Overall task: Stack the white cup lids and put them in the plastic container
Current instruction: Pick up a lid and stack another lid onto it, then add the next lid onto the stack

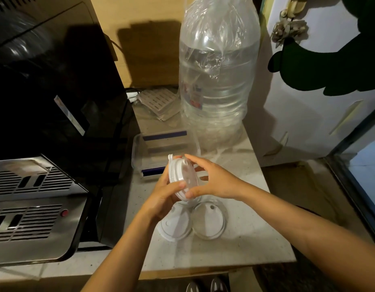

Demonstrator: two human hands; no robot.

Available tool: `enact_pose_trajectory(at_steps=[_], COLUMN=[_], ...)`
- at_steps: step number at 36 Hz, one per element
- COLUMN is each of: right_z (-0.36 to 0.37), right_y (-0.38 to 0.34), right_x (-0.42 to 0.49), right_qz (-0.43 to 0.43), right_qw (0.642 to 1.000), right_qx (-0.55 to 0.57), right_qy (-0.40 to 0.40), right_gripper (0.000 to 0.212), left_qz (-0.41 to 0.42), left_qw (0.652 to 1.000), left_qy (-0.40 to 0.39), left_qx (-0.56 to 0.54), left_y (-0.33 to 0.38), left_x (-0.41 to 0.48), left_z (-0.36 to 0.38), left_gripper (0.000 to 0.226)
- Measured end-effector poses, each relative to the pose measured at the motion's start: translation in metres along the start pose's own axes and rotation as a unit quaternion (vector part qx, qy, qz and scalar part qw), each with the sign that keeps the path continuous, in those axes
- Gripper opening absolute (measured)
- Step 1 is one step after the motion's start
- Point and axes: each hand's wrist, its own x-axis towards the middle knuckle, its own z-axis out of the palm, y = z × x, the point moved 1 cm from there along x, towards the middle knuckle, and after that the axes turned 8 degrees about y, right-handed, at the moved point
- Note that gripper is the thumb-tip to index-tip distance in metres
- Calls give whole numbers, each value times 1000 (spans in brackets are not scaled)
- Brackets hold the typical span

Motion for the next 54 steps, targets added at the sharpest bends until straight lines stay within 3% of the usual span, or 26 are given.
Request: enact_pose_trajectory(at_steps=[6,12,16,26,43,51,54], right_z=[2,23,40,64,30,-8,-12], right_y=[28,68,78,82,75,31,17], right_x=[-13,-27,-33,-33,-33,-37,-35], right_qz=[71,164,161,130,128,-4,-40], right_qw=[988,934,911,892,885,953,973], right_qx=[-138,-314,-379,-433,-446,-294,-215], right_qy=[-30,-39,-33,14,39,79,70], right_gripper=[84,96,92,82,78,89,89], left_qz=[-39,-75,-79,-95,-119,-90,-85], left_qw=[999,997,997,995,993,995,994], left_qy=[-1,-8,0,23,12,-21,-27], left_qx=[24,-13,-14,-7,-10,-23,-55], left_y=[-16,-26,-28,-39,-40,-27,-25], left_x=[-9,-21,-29,-36,-30,-23,-20], left_z=[-12,-20,-20,-28,-28,-16,-13], left_gripper=[89,93,98,103,104,105,119])
